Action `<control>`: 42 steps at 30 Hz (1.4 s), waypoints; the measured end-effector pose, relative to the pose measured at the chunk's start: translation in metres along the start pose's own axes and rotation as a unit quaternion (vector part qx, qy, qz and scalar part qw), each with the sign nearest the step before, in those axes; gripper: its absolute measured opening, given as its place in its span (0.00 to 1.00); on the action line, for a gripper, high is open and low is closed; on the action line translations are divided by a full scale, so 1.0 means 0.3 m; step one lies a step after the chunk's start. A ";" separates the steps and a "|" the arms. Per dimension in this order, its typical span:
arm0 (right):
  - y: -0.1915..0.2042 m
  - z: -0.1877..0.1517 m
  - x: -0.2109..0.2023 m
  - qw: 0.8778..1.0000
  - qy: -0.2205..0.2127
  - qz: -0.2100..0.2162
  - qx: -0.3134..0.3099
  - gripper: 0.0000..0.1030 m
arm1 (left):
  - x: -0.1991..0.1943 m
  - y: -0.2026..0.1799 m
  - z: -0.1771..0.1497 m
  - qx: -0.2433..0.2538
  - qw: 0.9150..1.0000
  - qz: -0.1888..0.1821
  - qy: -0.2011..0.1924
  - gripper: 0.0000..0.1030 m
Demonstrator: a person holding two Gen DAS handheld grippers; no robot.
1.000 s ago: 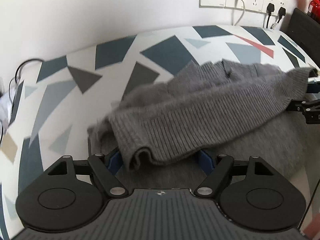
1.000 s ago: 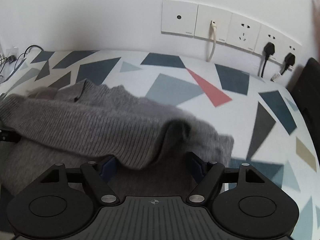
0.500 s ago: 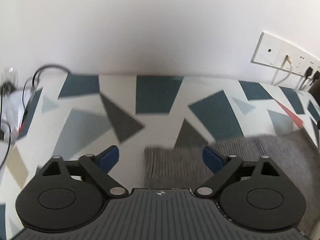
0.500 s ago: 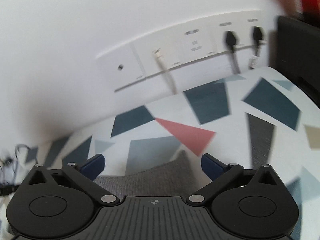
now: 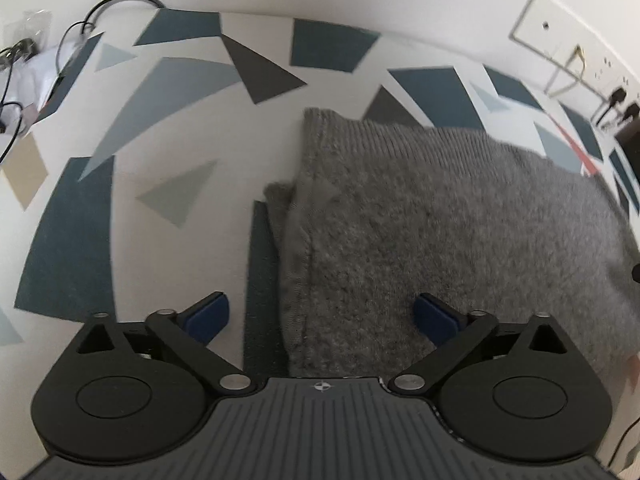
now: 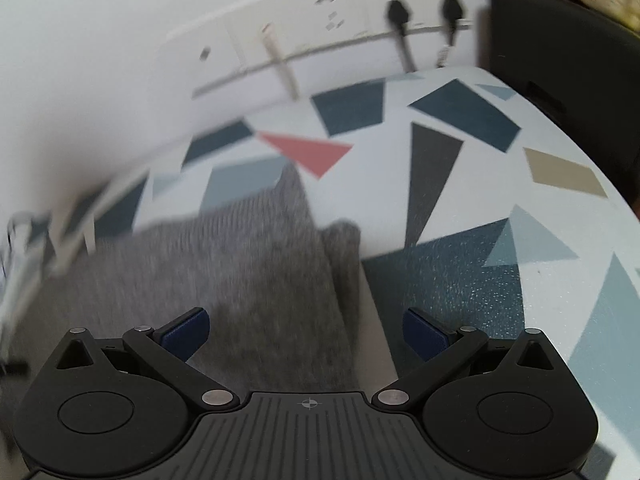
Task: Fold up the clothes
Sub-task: 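Open both grippers and press the folded sweater flat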
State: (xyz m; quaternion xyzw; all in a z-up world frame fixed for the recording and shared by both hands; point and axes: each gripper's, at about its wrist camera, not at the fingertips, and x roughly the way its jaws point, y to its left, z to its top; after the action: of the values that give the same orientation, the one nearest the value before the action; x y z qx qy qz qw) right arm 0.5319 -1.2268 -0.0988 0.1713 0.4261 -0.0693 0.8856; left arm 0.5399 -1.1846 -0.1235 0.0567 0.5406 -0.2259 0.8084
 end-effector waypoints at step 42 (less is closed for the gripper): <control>0.111 0.064 0.145 0.998 -0.004 -0.033 -0.045 0.99 | -0.006 0.056 0.015 -0.002 0.999 -0.022 -0.038 1.00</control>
State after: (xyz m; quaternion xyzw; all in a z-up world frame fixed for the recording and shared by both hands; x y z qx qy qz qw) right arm 0.5823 -1.2019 -0.1136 0.1174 0.4309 -0.0797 0.8912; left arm 0.5502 -1.1704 -0.1226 0.0343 0.5110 -0.2448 0.8233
